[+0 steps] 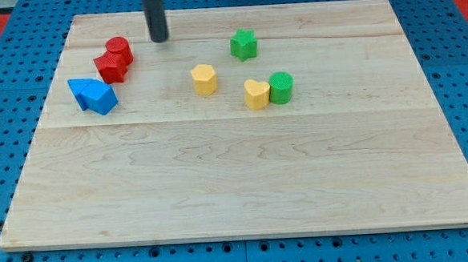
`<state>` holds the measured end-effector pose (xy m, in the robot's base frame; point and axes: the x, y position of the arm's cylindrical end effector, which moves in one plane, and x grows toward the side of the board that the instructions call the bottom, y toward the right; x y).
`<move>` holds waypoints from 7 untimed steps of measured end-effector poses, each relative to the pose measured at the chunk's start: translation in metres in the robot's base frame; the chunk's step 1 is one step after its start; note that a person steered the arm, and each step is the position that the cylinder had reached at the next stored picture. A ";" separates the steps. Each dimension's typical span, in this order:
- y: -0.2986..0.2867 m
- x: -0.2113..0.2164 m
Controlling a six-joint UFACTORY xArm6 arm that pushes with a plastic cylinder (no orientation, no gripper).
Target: Move the red star below the yellow hexagon
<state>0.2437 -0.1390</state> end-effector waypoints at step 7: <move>-0.080 0.097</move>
<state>0.3409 -0.2191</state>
